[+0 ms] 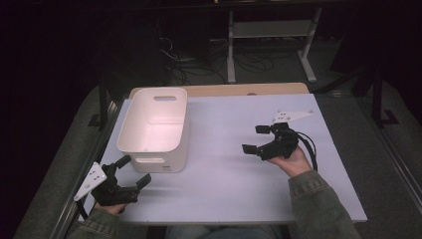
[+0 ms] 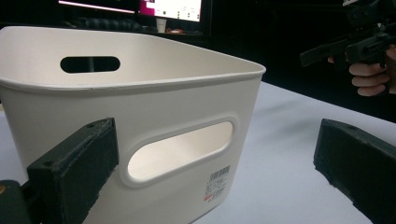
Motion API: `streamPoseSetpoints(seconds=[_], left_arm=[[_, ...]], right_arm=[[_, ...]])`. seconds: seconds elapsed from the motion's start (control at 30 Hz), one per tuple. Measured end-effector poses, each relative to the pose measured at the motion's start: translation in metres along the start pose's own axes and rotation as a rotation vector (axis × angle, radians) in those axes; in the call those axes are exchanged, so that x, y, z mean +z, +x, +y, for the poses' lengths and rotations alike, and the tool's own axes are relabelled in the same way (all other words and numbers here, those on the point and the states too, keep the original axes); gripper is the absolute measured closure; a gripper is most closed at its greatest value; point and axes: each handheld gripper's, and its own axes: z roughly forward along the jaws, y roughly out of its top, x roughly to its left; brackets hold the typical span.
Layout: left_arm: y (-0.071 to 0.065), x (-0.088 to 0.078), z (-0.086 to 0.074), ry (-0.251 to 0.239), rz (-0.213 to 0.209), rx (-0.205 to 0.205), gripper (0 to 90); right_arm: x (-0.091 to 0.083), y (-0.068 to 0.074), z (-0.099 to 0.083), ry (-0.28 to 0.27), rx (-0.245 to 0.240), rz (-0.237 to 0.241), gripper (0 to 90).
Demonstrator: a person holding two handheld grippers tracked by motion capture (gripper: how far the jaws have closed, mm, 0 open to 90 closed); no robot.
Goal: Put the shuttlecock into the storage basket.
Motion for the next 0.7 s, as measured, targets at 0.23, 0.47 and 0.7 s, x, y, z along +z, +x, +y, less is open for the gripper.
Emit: streamPoseSetpoints(seconds=[0.23,0.47,0.7], left_arm=[[0.0,0.0,0.0,0.002,0.001,0.001,0.0],[0.0,0.0,0.0,0.002,0.0,0.002,0.0],[0.0,0.0,0.0,0.001,0.001,0.002,0.0]], right_arm=[[-0.005,-0.004,-0.011,-0.014,0.021,-0.011,0.0],[-0.013,-0.006,-0.019,-0.035,0.02,-0.036,0.0],[-0.023,-0.01,-0.026,-0.038,0.022,-0.056,0.0]])
